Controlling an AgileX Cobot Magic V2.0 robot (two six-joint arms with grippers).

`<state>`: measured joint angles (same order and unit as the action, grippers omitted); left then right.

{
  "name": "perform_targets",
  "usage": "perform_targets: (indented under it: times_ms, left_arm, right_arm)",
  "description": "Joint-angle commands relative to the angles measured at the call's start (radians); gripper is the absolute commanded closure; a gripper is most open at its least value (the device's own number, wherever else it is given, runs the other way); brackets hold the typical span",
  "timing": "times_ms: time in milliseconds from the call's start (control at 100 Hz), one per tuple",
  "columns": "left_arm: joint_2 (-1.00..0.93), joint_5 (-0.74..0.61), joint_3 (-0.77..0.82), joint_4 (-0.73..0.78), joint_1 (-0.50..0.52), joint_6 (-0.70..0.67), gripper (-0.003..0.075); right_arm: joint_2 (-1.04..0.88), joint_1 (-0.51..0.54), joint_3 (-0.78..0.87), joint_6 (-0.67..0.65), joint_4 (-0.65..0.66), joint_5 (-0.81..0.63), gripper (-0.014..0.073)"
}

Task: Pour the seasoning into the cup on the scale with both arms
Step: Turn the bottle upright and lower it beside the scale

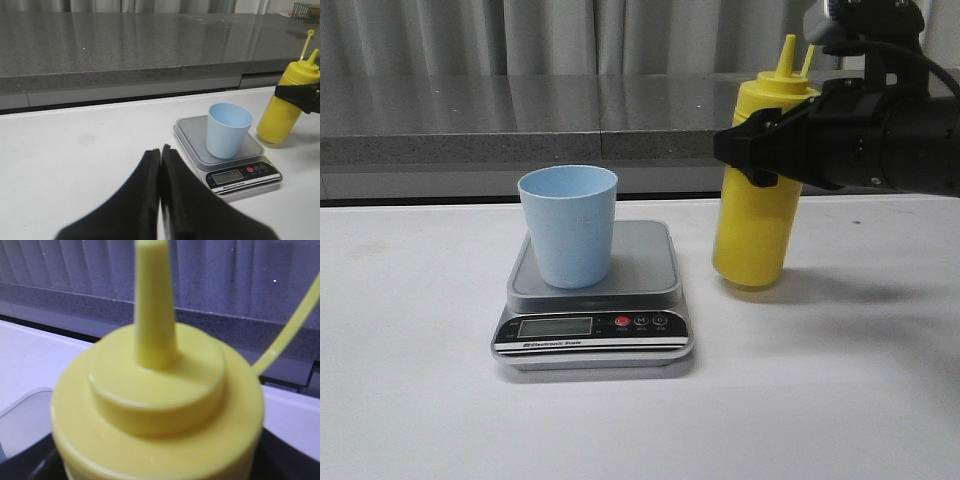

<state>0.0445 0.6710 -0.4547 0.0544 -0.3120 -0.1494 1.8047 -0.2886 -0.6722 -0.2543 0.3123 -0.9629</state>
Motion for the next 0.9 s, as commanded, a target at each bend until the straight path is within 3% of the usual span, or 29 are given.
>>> perform_targets:
  times_ms: [0,280,360,480,580,890]
  left_arm:
    - [0.015,-0.076,-0.024,-0.007,0.001,-0.006,0.074]
    - [0.015,-0.076,-0.024,-0.007,0.001,-0.006,0.074]
    - [0.015,-0.076,-0.024,-0.007,0.001,-0.006,0.074]
    - [0.015,-0.076,-0.024,-0.007,0.001,-0.006,0.074]
    - [0.015,-0.076,-0.024,-0.007,0.001,-0.006,0.074]
    - [0.015,-0.076,-0.024,-0.007,0.001,-0.006,0.074]
  right_arm:
    - [-0.022,0.007,-0.022,0.002,-0.012,-0.114,0.0622]
    - [0.003,0.007,-0.022,0.002,0.006,-0.106,0.058]
    - [0.003,0.007,-0.022,0.002,0.007,-0.106,0.0443]
    - [0.003,0.007,-0.022,0.002,0.009,-0.104,0.0135]
    - [0.002,0.007,-0.022,0.002,0.02,-0.096,-0.0013]
    - [-0.078,0.007,-0.02,0.001,0.074,0.06,-0.0029]
